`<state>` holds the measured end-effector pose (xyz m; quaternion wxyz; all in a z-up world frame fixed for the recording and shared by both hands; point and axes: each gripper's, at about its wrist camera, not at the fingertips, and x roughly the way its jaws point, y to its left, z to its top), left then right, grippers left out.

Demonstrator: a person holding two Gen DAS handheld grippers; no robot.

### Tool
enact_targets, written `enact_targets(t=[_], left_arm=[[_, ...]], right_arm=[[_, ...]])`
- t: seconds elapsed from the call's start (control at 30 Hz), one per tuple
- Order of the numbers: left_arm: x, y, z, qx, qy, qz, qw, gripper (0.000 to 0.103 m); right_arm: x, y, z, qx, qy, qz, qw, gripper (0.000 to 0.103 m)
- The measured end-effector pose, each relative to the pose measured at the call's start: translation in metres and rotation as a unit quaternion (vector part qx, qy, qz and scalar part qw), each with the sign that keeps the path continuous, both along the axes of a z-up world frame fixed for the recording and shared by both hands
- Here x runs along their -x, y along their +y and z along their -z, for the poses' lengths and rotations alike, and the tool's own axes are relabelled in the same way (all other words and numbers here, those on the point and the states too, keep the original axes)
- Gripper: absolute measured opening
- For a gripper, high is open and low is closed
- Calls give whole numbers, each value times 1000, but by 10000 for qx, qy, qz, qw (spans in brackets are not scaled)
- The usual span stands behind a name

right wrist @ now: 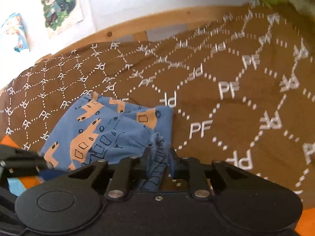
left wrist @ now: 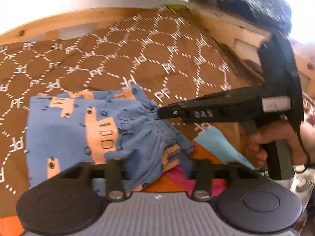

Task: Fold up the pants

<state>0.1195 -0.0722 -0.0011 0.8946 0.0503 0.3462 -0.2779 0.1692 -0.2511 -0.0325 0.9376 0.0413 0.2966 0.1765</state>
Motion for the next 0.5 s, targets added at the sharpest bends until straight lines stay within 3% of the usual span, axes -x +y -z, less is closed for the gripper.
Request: enact_targets(t=[0.07, 0.2, 0.3, 0.33, 0.5], left_arm=[[1, 6, -7, 107, -9, -161, 9998, 66], [6, 22, -20, 171, -109, -846, 9962, 98], [3, 40, -26, 156, -232, -1506, 9882, 103], [0, 45, -27, 108, -229, -1705, 9850, 103], [-12, 78, -17, -120, -119, -2806, 9597, 103]], right_arm=[[7, 0, -4, 143, -181, 35, 9997, 43], [17, 3, -9, 449, -433, 155, 9979, 75], [23, 8, -12, 576, -590, 241, 9963, 97], [25, 10, -14, 602, -655, 268, 9957, 101], [32, 33, -18, 844, -937, 350, 9914, 102]])
